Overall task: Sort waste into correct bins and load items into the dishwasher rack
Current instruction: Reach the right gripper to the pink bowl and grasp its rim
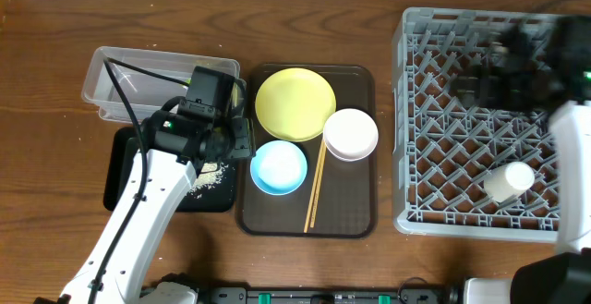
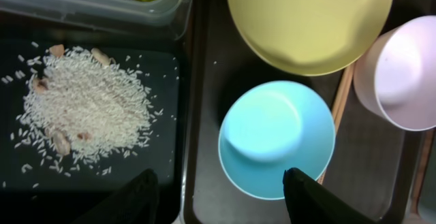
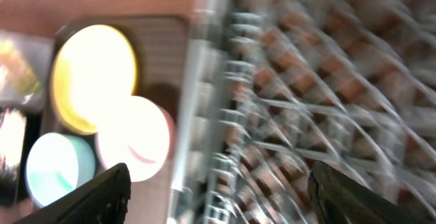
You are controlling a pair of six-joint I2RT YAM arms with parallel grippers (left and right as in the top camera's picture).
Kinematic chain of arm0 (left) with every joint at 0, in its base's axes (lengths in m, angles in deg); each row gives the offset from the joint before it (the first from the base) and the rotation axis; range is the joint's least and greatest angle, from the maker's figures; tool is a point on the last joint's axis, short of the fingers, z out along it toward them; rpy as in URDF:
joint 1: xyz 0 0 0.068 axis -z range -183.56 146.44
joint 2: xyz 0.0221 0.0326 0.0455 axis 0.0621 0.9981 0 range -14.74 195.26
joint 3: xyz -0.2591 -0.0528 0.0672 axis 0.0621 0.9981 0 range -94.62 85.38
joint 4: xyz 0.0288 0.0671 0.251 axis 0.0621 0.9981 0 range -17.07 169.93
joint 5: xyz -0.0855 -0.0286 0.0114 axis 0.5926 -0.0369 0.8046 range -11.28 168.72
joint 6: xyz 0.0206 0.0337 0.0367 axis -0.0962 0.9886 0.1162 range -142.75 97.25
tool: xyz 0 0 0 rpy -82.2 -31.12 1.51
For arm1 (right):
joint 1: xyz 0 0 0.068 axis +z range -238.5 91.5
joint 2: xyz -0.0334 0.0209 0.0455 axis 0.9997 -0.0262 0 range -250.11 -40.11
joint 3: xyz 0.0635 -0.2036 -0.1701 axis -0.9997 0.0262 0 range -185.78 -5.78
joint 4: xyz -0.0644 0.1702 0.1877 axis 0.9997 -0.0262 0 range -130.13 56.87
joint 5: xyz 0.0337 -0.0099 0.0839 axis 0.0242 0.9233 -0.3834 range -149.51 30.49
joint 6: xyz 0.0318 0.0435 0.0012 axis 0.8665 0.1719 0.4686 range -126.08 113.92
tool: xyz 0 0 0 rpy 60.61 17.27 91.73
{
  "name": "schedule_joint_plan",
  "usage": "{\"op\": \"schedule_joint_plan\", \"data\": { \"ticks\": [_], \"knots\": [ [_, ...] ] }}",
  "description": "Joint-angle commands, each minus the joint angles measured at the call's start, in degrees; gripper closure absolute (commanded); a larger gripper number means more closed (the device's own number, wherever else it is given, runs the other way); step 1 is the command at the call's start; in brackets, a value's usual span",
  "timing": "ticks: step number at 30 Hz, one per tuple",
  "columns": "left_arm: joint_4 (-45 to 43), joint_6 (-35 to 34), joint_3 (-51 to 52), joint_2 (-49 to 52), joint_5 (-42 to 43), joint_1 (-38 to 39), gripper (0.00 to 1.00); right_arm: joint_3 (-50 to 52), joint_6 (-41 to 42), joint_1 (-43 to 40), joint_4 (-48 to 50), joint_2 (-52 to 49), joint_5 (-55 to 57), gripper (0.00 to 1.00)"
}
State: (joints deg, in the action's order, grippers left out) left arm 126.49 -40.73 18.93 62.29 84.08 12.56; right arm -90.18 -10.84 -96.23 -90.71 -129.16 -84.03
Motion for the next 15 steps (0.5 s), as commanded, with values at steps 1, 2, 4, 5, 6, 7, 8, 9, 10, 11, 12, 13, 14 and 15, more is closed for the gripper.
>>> {"op": "schedule_joint_plan", "data": {
  "ticks": [1,2,4,5,6,7,8,9,10,11,12,13,14,15],
  "knots": [
    [0.4,0.2,-0.1,0.0,-2.0,-0.2,0.38,-0.8,-3.1,8.2,2.5,-0.7,1.7,0.19],
    [0.4,0.2,-0.1,0.0,-2.0,-0.2,0.38,-0.8,-3.1,10.4,3.4,-1.3,3.8,0.19],
    [0.4,0.2,-0.1,0.0,-2.0,-0.3,0.38,-0.8,-3.1,15.1,5.0,-2.9,7.7,0.19],
    [0.4,0.2,-0.1,0.0,-2.0,-0.2,0.38,-0.8,-3.1,16.9,5.5,-3.7,9.0,0.19],
    [0.3,0.2,-0.1,0.0,-2.0,-0.2,0.38,-0.8,-3.1,18.9,6.0,-4.7,10.5,0.18],
    [0.3,0.2,-0.1,0.0,-2.0,-0.2,0.38,-0.8,-3.1,20.7,6.4,-5.7,11.9,0.18],
    [0.3,0.2,-0.1,0.0,-2.0,-0.2,0.38,-0.8,-3.1,22.2,6.9,-6.8,13.0,0.18],
    [0.3,0.2,-0.1,0.0,-2.0,-0.2,0.38,-0.8,-3.0,23.5,7.3,-7.8,14.2,0.18],
    [0.3,0.2,-0.1,0.0,-2.0,-0.2,0.38,-0.8,-3.0,24.9,7.9,-9.3,15.6,0.18],
    [0.3,0.2,-0.1,0.0,-2.0,-0.2,0.38,-0.8,-3.0,25.9,8.4,-10.5,16.4,0.18],
    [0.3,0.2,-0.1,0.0,-2.0,-0.2,0.38,-0.8,-3.0,26.8,8.9,-11.9,17.4,0.18],
    [0.3,0.2,-0.1,0.0,-2.0,-0.2,0.38,-0.8,-3.0,27.5,9.2,-13.0,18.1,0.19],
    [0.3,0.2,-0.1,0.0,-2.0,-0.2,0.38,-0.8,-3.0,28.2,9.5,-14.5,18.8,0.19],
    [0.3,0.2,-0.1,0.0,-2.0,-0.3,0.38,-0.8,-3.0,28.8,9.6,-15.9,19.3,0.20]
  ]
}}
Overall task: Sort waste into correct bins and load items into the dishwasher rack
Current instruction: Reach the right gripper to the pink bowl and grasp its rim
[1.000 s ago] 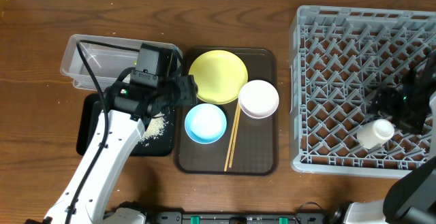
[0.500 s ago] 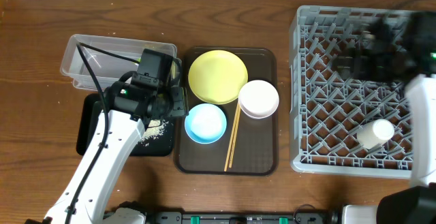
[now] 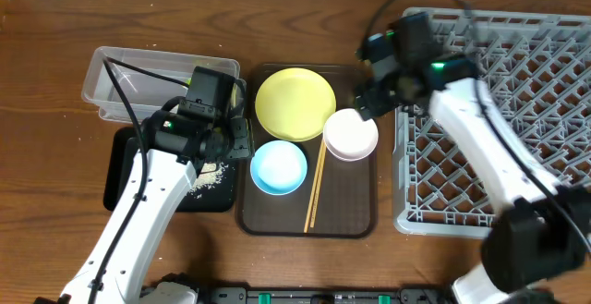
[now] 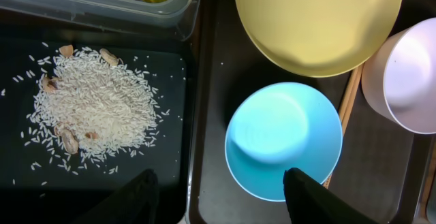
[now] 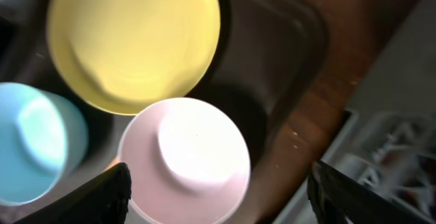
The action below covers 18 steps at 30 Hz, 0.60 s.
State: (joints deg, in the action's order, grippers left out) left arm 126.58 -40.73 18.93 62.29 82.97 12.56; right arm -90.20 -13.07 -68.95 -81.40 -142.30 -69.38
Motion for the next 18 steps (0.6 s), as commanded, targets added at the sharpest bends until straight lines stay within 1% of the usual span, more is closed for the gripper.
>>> {"op": "schedule_joint_plan", "data": {
  "ticks": [1,9,10,13,17,18],
  "knots": [
    [0.3,0.2,-0.1,0.0,-0.9,-0.3,0.38,-0.8,-0.8,1.9,0.3,-3.9,5.0,0.20],
    [0.2,0.2,-0.1,0.0,-0.9,-0.2,0.38,-0.8,0.5,2.8,-1.0,-12.0,6.2,0.34],
    [0.2,0.2,-0.1,0.0,-0.9,-0.2,0.38,-0.8,0.8,2.8,-1.2,-12.6,6.6,0.37],
    [0.2,0.2,-0.1,0.0,-0.9,-0.2,0.38,-0.8,1.0,2.8,-1.7,-13.4,7.1,0.53],
    [0.2,0.2,-0.1,0.0,-0.9,-0.2,0.38,-0.8,1.5,2.8,-1.4,-13.2,8.6,0.68],
    [0.2,0.2,-0.1,0.0,-0.9,-0.3,0.38,-0.8,2.0,2.8,-1.6,-13.2,9.4,0.74]
  ]
}}
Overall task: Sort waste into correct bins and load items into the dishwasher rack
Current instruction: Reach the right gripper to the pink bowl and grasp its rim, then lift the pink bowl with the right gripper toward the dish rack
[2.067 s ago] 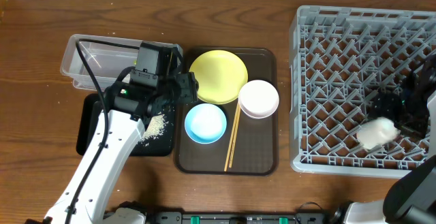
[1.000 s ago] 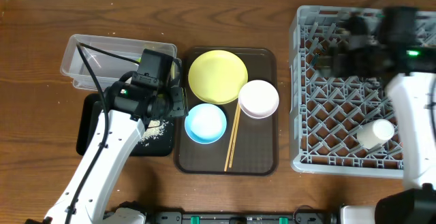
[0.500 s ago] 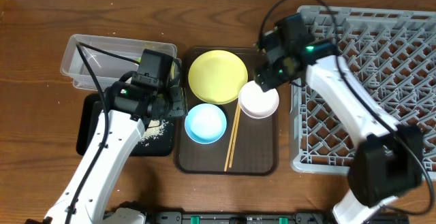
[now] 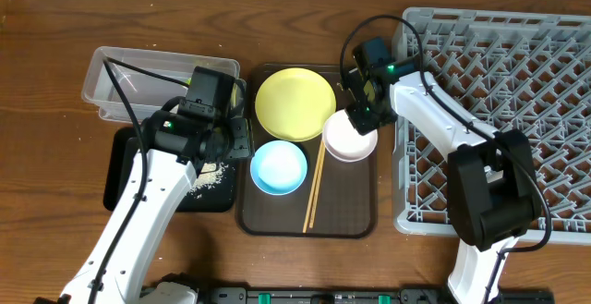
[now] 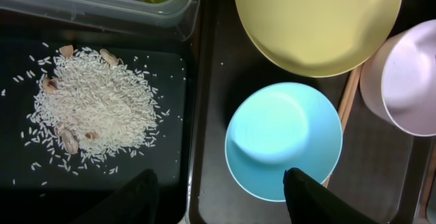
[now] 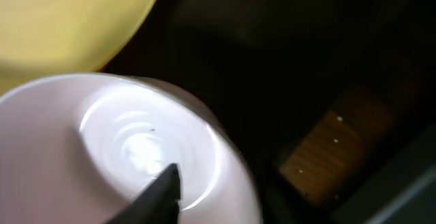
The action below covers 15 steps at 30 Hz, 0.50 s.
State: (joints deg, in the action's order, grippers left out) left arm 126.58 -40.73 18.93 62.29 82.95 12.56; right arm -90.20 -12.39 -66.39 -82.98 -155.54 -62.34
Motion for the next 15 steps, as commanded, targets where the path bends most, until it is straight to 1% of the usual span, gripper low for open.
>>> {"op": "schedule_joint_plan", "data": {
  "ticks": [1,2,4,5,7,10,11,15],
  "knots": [
    [0.2,0.2,-0.1,0.0,-0.9,-0.3,0.38,-0.8,1.6,0.2,-0.2,0.0,2.8,0.79],
    [0.2,0.2,-0.1,0.0,-0.9,-0.2,0.38,-0.8,1.6,0.1,-0.6,0.0,2.9,0.82],
    [0.3,0.2,-0.1,0.0,-0.8,-0.2,0.38,-0.8,1.6,0.0,-1.4,0.0,2.8,0.84],
    [0.3,0.2,-0.1,0.0,-0.9,-0.2,0.38,-0.8,1.6,-0.1,-1.9,0.0,2.9,0.88],
    [0.2,0.2,-0.1,0.0,-0.9,-0.2,0.38,-0.7,1.6,-0.1,-2.7,0.0,2.9,0.92],
    [0.3,0.2,-0.1,0.0,-0.9,-0.2,0.38,-0.6,1.6,-0.1,-3.3,0.0,2.8,0.95],
    [0.3,0.2,-0.1,0.0,-0.9,-0.2,0.38,-0.6,1.6,-0.1,-3.6,0.0,2.8,0.99],
    [0.3,0.2,-0.1,0.0,-0.9,-0.2,0.38,-0.6,2.3,-0.1,-3.8,0.0,2.8,0.99]
  ]
}}
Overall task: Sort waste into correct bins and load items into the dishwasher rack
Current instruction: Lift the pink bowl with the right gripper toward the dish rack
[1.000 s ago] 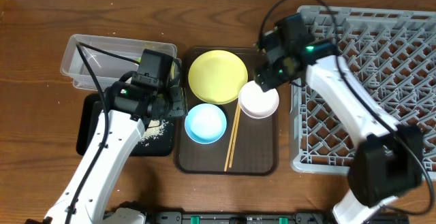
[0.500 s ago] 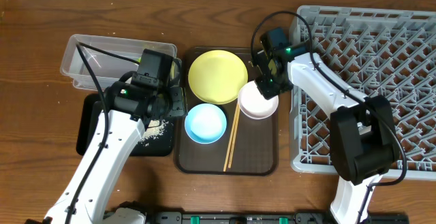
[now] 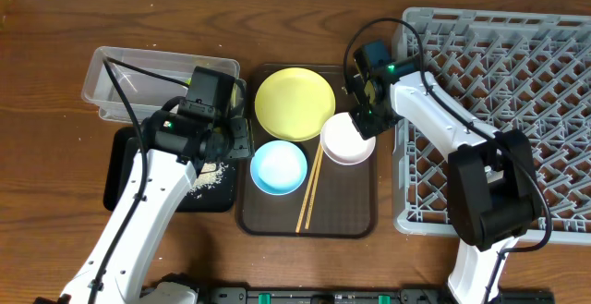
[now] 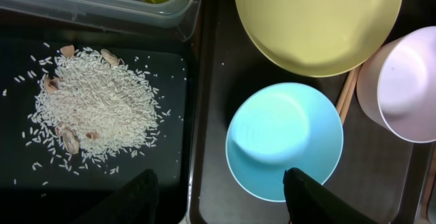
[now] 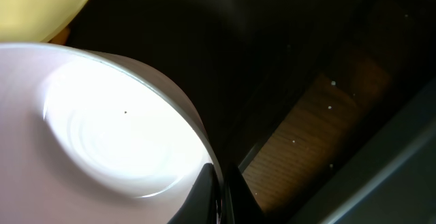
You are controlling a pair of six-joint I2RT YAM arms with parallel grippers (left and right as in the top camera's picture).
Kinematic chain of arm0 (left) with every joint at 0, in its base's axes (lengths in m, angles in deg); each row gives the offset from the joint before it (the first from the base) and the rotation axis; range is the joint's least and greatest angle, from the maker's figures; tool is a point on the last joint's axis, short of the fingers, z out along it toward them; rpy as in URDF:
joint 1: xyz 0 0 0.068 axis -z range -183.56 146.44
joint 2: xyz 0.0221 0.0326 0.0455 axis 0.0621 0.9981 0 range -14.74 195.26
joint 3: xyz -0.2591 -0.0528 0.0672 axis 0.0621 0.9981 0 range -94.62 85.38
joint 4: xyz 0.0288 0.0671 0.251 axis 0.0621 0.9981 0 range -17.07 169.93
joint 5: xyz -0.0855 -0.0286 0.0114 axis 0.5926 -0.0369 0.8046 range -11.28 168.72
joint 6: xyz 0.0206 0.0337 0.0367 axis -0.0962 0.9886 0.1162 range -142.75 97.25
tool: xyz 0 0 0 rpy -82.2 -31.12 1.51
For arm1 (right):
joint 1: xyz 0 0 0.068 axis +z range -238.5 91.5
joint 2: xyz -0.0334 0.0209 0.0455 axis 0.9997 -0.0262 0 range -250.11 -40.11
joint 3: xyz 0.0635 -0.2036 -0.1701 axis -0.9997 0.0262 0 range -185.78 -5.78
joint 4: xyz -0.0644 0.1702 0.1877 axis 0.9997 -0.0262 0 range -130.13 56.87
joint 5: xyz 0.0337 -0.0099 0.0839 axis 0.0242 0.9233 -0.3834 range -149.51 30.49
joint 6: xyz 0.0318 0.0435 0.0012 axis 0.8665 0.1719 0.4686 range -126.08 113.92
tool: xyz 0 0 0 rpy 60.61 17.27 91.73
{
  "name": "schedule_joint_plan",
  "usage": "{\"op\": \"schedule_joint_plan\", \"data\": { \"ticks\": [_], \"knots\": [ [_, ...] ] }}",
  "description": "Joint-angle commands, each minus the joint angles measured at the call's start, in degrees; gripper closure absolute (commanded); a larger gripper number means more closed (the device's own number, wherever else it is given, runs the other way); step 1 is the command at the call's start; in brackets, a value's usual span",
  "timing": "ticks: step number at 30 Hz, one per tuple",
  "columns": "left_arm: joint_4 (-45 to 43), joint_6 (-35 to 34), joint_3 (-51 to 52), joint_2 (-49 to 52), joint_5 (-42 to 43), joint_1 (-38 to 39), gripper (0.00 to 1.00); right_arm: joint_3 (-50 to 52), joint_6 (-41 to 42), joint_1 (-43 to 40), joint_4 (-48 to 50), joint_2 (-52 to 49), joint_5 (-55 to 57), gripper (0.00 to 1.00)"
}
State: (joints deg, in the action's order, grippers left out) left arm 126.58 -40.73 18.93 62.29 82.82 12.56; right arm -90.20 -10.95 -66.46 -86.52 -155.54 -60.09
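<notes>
A pale pink bowl (image 3: 347, 140) sits on the brown tray (image 3: 360, 207) beside a yellow plate (image 3: 295, 103), a blue bowl (image 3: 279, 167) and wooden chopsticks (image 3: 309, 186). My right gripper (image 5: 219, 183) is shut on the pink bowl (image 5: 102, 135) at its right rim, one finger inside and one outside. My left gripper (image 4: 221, 203) hangs open above the tray's left edge, with the blue bowl (image 4: 283, 139) just ahead of its right finger. The grey dishwasher rack (image 3: 499, 110) stands at the right.
A clear bin (image 3: 138, 78) holding a yellow wrapper stands at the back left. In front of it is a black tray (image 3: 125, 170) with spilled rice (image 4: 95, 108). Brown table surface shows between tray and rack.
My right gripper has shut on the pink bowl's rim. The bowl now sits slightly further left, and the chopsticks' near end has swung left. The left arm has not moved.
My right gripper was first over the rack. Then it hung above the tray by the pink bowl, then low at the bowl's rim with one finger inside. Now it grips that rim. My left gripper stayed open over the tray's left edge throughout.
</notes>
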Motion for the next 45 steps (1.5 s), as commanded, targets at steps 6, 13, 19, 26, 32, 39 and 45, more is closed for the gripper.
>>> {"op": "schedule_joint_plan", "data": {
  "ticks": [6,13,19,26,32,39,45],
  "knots": [
    [0.3,0.2,-0.1,0.0,-0.7,-0.2,0.38,-1.8,1.7,-0.7,-0.9,2.8,0.6,0.99],
    [0.2,0.2,-0.1,0.0,-0.7,-0.2,0.38,-7.0,2.3,-4.7,0.5,13.8,0.9,0.99],
    [-0.1,0.2,-0.1,0.0,-0.7,-0.2,0.38,-7.2,2.3,-8.2,6.2,21.9,11.8,0.99],
    [-0.2,0.2,-0.1,0.0,-0.7,-0.2,0.38,-7.2,3.8,-11.3,15.3,23.0,40.1,0.98],
    [-0.3,0.2,-0.1,0.0,-0.7,-0.2,0.38,-7.2,3.4,-13.5,24.2,20.0,52.3,0.98],
    [-0.3,0.2,-0.1,0.0,-0.7,-0.2,0.38,-7.2,3.3,-15.0,29.4,12.7,58.5,0.99],
    [-0.3,0.2,-0.1,0.0,-0.7,-0.2,0.38,-7.2,3.4,-14.8,30.9,6.6,61.0,0.99]
  ]
}}
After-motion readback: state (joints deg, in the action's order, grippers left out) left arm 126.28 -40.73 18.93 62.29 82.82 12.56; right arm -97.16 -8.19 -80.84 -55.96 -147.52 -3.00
